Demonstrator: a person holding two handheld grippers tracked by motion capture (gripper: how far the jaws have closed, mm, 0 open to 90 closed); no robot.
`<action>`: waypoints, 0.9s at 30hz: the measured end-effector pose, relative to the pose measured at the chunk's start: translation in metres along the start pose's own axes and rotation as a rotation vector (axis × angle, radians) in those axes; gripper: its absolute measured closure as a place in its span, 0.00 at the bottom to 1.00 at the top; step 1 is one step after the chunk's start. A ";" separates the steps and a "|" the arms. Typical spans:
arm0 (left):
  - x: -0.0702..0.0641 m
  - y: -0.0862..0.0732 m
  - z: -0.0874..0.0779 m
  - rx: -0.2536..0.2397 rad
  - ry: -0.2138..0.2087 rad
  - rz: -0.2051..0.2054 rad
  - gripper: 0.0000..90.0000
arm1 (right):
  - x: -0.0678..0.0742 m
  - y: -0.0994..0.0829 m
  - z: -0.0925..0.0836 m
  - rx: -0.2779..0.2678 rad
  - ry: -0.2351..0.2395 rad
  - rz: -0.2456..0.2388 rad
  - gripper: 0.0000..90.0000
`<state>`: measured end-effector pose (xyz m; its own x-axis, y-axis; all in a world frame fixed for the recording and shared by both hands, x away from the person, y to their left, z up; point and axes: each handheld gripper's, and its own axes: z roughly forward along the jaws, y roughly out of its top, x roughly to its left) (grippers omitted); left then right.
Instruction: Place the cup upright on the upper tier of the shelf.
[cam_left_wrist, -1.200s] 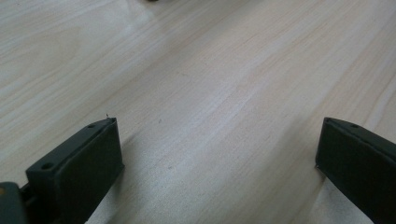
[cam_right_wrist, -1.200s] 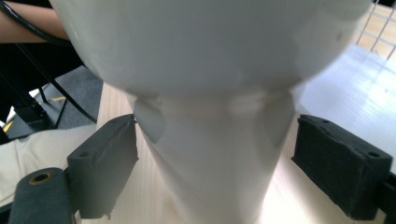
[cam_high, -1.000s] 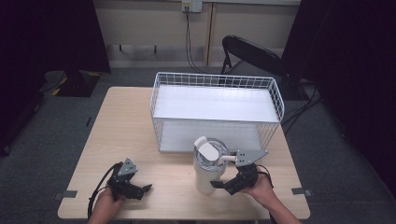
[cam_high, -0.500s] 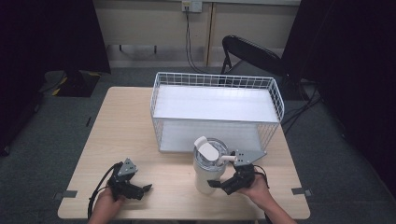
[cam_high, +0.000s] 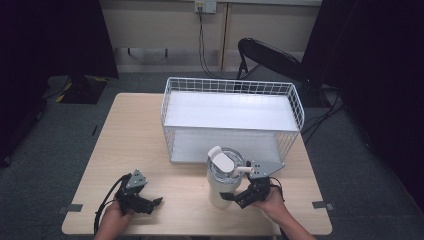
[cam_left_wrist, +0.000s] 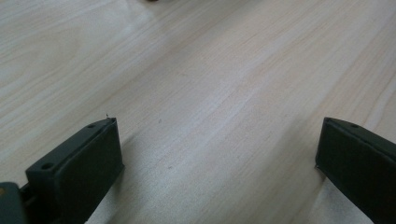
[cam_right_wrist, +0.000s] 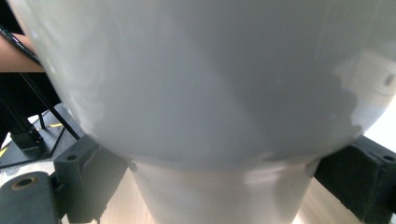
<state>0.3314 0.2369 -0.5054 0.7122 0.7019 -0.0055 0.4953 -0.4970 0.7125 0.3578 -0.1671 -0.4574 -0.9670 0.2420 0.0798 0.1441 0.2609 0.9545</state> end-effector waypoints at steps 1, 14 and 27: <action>0.000 0.000 0.000 0.000 0.000 0.000 0.00 | 0.000 0.000 0.000 0.000 0.000 0.000 0.09; 0.000 0.000 0.000 0.000 0.000 0.001 0.00 | -0.003 -0.003 0.003 -0.028 0.028 -0.002 0.08; 0.000 0.000 0.000 0.000 0.000 0.000 0.00 | -0.002 -0.002 0.005 -0.036 0.019 0.009 0.08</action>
<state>0.3314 0.2369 -0.5054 0.7125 0.7017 -0.0056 0.4952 -0.4971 0.7125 0.3602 -0.1630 -0.4614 -0.9696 0.2260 0.0937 0.1456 0.2254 0.9633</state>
